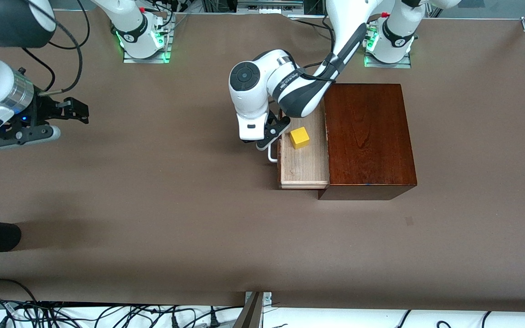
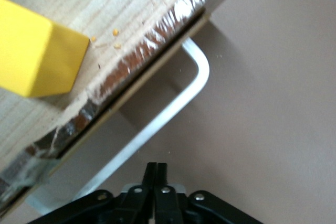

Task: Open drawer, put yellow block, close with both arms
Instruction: 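Push the drawer front shut with the left gripper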

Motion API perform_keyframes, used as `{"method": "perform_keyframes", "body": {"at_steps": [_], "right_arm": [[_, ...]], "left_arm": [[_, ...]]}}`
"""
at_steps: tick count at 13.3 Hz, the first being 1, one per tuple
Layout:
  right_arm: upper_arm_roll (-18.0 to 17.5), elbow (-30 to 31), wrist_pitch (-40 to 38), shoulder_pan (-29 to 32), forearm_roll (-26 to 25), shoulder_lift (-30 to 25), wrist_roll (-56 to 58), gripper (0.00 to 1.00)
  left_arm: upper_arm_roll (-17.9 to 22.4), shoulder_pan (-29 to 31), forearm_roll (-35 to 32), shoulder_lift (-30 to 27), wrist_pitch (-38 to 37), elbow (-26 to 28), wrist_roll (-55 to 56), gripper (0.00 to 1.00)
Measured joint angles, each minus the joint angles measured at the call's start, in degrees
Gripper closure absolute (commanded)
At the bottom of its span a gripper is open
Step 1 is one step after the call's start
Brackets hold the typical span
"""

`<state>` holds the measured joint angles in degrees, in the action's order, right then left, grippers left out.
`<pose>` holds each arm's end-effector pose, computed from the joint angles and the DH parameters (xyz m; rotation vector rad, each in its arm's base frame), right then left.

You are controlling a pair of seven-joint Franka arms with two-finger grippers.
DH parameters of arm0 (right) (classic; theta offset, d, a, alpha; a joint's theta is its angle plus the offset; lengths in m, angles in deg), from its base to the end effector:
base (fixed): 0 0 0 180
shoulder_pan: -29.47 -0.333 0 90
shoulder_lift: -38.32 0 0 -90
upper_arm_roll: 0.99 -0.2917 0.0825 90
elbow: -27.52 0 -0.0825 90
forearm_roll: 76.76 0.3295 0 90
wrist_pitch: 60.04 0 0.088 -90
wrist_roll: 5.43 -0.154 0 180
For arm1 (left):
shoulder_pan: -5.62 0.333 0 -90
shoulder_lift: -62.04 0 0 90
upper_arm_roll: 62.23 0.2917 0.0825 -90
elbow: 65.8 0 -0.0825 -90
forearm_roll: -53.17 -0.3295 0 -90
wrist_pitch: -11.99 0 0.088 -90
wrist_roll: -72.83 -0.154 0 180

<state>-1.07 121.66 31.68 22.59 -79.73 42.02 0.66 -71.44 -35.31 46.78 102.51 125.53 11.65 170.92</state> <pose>0.5071 0.0540 0.4932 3.0641 0.3572 -0.1643 0.4445 -0.4861 0.2636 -2.8209 -1.2315 0.0352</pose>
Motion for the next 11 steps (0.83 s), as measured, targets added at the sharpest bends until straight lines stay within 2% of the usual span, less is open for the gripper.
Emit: {"method": "perform_keyframes", "body": {"at_steps": [4, 8, 11], "right_arm": [[-1.1, 2.2, 0.7, 0.0, 0.3, -3.3, 0.0, 0.0], [-1.1, 2.2, 1.3, 0.3, 4.4, -3.4, -0.1, 0.0], [-0.9, 2.1, 1.4, 0.7, 4.6, -3.4, -0.1, 0.0]], "left_arm": [[2.1, 0.0, 0.1, 0.0, -0.6, -0.2, 1.4, 1.0], [3.3, 0.0, 0.0, -0.5, -3.1, -0.2, 0.9, 1.0], [4.4, 1.1, 0.0, -2.9, -5.5, 3.0, -1.7, 1.0]]}}
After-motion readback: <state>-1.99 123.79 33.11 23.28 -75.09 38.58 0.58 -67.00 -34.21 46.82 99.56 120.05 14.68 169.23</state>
